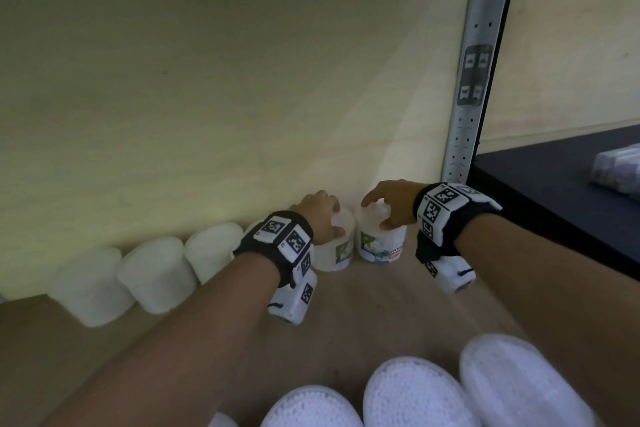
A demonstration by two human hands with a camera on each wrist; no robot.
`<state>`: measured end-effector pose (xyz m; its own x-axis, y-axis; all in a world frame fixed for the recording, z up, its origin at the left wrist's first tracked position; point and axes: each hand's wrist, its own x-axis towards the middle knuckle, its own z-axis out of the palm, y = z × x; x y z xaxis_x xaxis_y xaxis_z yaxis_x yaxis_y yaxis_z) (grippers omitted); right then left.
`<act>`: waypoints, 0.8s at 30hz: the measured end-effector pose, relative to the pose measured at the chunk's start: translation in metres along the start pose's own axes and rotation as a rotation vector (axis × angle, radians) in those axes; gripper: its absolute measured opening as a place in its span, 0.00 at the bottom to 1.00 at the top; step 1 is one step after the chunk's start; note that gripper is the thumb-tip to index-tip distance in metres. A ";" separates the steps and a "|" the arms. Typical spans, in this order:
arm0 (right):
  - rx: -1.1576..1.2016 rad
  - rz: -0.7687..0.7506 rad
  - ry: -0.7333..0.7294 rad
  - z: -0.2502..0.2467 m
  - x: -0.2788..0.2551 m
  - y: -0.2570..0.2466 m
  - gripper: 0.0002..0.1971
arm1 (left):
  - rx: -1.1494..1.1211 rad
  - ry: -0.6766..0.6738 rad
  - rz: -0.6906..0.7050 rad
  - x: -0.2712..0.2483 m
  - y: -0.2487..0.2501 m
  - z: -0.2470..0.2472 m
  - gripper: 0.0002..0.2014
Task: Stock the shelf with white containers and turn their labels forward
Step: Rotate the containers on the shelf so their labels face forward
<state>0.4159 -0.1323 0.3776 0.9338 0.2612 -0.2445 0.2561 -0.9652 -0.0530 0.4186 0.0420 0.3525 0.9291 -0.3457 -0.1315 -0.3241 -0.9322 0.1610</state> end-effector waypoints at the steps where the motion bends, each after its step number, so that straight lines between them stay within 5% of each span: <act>1: 0.000 0.000 -0.003 0.000 -0.001 0.000 0.28 | -0.003 -0.033 0.022 -0.001 0.000 -0.002 0.26; 7: 0.010 0.002 0.006 0.001 -0.002 0.000 0.28 | -0.057 -0.057 0.080 -0.005 -0.001 -0.008 0.27; 10: 0.011 0.005 0.007 0.001 -0.002 0.000 0.28 | -0.133 0.093 0.027 -0.006 0.001 -0.002 0.20; 13: 0.016 0.003 0.010 0.002 -0.001 0.001 0.28 | -0.086 0.200 -0.078 -0.005 0.006 0.004 0.25; 24: -0.007 -0.009 0.016 0.005 0.002 0.003 0.29 | 0.073 0.087 -0.082 0.000 0.010 0.008 0.26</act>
<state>0.4175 -0.1344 0.3722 0.9354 0.2700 -0.2284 0.2661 -0.9627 -0.0482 0.4140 0.0323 0.3463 0.9638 -0.2607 -0.0554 -0.2559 -0.9633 0.0812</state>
